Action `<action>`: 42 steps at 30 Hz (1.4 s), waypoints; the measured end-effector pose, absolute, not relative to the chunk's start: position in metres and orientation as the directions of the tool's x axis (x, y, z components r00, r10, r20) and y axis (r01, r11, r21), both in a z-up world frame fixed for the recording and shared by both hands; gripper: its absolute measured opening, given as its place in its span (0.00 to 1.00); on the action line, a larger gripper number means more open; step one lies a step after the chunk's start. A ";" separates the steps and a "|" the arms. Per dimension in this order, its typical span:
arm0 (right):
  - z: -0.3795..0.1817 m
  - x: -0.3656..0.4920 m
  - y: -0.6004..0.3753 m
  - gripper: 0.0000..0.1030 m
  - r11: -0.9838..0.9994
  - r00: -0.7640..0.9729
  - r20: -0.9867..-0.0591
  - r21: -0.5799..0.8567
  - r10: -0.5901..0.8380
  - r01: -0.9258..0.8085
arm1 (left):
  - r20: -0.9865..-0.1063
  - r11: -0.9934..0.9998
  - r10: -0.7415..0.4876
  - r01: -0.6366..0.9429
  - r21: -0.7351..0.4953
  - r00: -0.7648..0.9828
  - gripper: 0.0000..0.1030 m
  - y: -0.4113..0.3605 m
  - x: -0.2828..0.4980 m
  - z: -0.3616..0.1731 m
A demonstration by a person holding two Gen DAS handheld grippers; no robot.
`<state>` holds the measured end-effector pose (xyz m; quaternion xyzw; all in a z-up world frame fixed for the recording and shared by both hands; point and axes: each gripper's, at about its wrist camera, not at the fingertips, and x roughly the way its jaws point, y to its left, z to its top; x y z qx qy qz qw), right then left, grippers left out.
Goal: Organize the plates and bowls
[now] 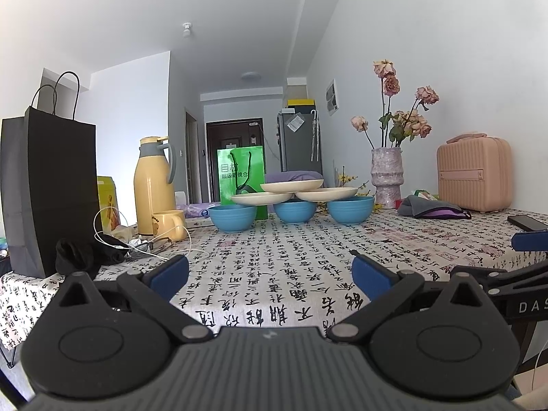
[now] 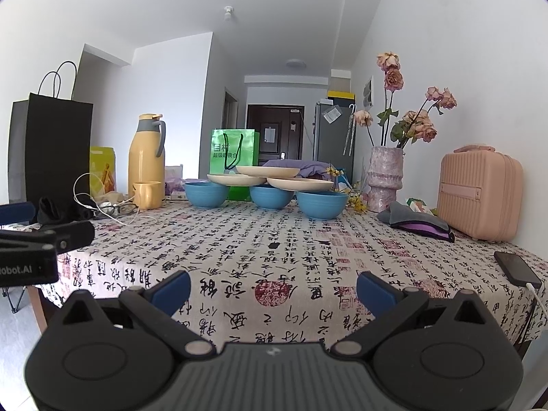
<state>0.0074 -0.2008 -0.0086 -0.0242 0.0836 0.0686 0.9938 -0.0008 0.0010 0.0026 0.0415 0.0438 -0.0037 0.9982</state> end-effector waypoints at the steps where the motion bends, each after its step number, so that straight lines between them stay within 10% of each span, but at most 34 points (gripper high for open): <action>1: -0.009 0.008 -0.201 1.00 0.990 0.976 -0.171 -0.035 0.132 -0.139 | -0.087 0.997 -0.004 0.011 0.082 0.996 1.00 0.001 -0.001 0.003; 42: -0.008 0.012 -0.204 1.00 0.991 0.977 -0.178 -0.030 0.120 -0.127 | -0.097 0.997 -0.004 0.012 0.080 0.995 1.00 0.003 0.002 0.004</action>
